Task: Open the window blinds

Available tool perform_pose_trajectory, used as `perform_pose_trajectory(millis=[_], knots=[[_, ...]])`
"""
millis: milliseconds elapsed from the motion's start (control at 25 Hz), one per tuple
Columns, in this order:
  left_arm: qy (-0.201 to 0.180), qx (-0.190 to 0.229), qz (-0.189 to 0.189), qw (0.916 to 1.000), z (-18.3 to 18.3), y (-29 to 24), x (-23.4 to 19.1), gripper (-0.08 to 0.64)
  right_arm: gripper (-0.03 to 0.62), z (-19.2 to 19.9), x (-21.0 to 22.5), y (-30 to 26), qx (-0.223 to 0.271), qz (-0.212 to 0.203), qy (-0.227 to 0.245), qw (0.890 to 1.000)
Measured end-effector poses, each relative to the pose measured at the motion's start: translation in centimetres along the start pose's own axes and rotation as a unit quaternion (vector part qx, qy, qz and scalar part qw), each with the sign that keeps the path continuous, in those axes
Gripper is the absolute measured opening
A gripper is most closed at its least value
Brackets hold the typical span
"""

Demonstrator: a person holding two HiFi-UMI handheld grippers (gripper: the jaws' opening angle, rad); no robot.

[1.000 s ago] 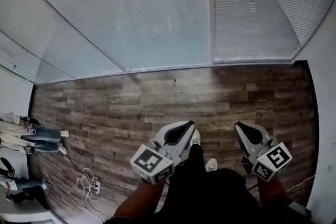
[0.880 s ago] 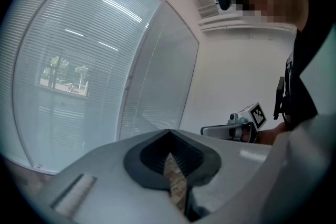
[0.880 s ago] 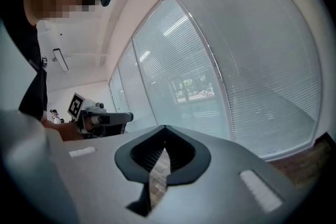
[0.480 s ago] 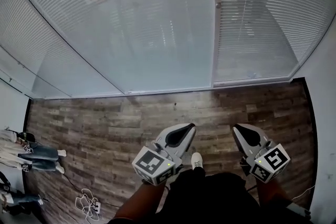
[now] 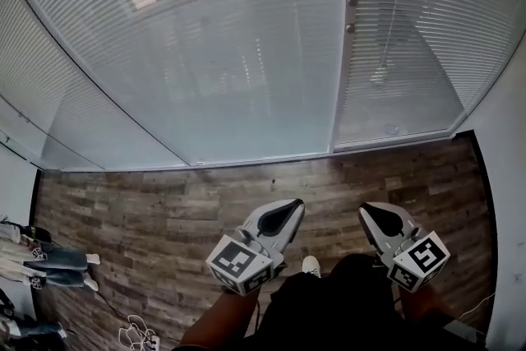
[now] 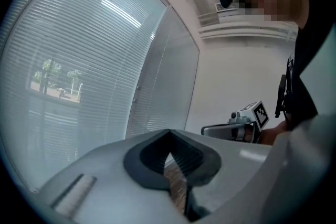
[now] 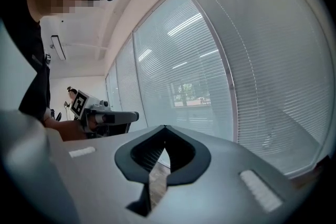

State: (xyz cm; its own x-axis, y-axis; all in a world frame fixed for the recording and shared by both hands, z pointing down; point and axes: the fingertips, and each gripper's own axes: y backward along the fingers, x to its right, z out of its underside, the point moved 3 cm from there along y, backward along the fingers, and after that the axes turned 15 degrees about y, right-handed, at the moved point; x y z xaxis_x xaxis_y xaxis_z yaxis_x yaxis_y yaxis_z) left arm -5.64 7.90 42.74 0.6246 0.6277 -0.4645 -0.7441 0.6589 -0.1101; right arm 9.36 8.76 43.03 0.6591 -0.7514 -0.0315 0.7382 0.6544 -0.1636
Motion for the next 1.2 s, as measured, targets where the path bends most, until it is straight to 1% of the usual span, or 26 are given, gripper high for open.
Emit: perform_pose_trajectory(millis=[160,440,640,720,840,960,1040,1200], knots=[[0.009,-0.011,0.005,0.9999,0.6,-0.7,-1.2,0.0,0.026,0.3,0.5,-0.7,-0.002,0.008,-0.004,1.0],[0.013,-0.021,0.011,0.9996,1.4,-2.2,-1.6,0.0,0.026,1.7,1.6,-1.4,-0.012,0.008,-0.018,1.0],[0.026,-0.029,0.0,0.9992,2.0,-3.9,-3.4,0.0,0.026,2.4,3.3,-3.3,-0.014,-0.006,-0.021,1.0],[0.03,-0.034,-0.004,0.999,1.4,-4.8,-3.9,0.0,0.026,2.1,4.3,-3.8,-0.018,-0.011,-0.021,1.0],[0.033,-0.035,-0.007,0.9988,-0.6,-6.3,-3.9,0.0,0.026,0.6,6.3,-4.3,-0.022,-0.013,-0.025,0.999],[0.037,-0.039,-0.012,0.9985,-0.1,-7.6,-5.2,0.0,0.026,1.8,7.8,-5.6,-0.019,-0.018,-0.031,0.999],[0.033,-0.038,-0.017,0.9986,-0.5,-8.3,-6.3,0.0,0.026,1.9,8.7,-6.7,-0.013,-0.021,-0.028,0.999],[0.021,-0.026,-0.024,0.9991,-2.6,-10.9,-7.5,0.0,0.026,0.9,11.8,-8.2,-0.004,-0.027,-0.019,0.999]])
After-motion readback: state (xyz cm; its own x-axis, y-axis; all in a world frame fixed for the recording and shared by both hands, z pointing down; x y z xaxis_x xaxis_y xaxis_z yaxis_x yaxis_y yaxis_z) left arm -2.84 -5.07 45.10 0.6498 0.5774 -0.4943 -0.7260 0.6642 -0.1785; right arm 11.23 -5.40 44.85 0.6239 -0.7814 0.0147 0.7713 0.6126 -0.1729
